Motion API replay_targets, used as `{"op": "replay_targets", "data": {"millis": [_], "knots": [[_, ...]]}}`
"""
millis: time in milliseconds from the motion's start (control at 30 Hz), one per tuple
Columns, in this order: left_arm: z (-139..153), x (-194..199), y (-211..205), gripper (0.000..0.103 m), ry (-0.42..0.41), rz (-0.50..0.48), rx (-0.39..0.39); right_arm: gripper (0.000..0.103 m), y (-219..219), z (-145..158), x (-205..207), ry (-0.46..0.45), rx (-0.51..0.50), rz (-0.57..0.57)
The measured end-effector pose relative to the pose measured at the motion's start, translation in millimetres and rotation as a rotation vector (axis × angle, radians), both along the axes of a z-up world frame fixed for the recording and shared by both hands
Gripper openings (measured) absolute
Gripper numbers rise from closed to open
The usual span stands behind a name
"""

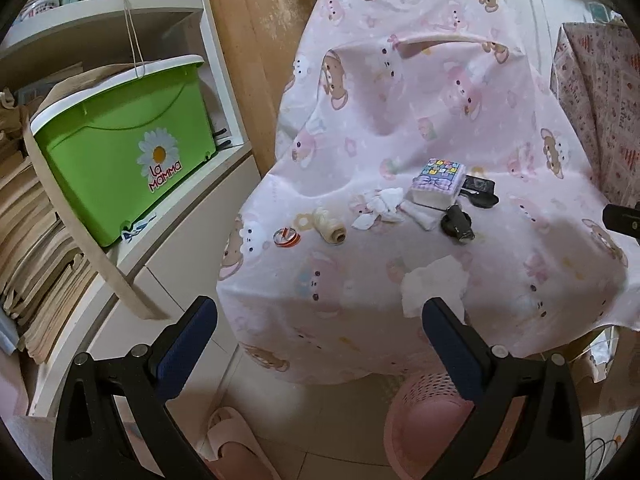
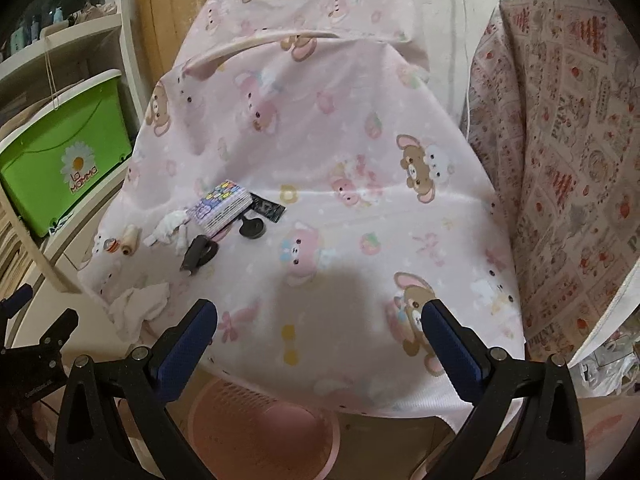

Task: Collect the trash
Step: 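Close the left gripper on the white tissue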

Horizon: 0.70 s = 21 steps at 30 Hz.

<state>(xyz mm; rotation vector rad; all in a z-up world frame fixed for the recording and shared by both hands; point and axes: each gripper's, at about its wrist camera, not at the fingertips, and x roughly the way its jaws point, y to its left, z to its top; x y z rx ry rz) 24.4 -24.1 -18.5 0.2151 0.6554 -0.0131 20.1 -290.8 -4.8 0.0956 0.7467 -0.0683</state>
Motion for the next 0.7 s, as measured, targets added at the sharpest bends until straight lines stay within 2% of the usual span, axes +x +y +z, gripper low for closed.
{"op": "replay_targets", "data": {"millis": [167,300,367,400,467,633,667,700], "knots": [[-1,3,-3,0.102,0.046,-0.003,-0.006,0.103,3,1,4,0.005,-0.010,0.003],[5,-2,-3,0.102,-0.010,-0.004,-0.039,0.103,7,-1,6,0.014,-0.023,0.023],[2,5,-7,0.102,0.027,0.002,-0.015,0.103,9,-3,6,0.015,-0.028,0.028],[2,7,-8,0.102,0.049,-0.012,-0.033,0.103,10,-3,6,0.017,-0.033,0.030],[1,6,-8,0.102,0.047,-0.021,-0.070,0.103,11,-5,7,0.026,-0.039,0.034],[-6,6,-14,0.102,0.057,-0.039,-0.054,0.103,10,-6,8,0.027,-0.037,0.036],[-8,6,-14,0.101,0.062,-0.041,-0.063,0.103,10,-6,8,0.027,-0.039,0.036],[-8,6,-13,0.095,0.068,-0.039,-0.077,0.103,10,-6,8,0.027,-0.040,0.036]]}}
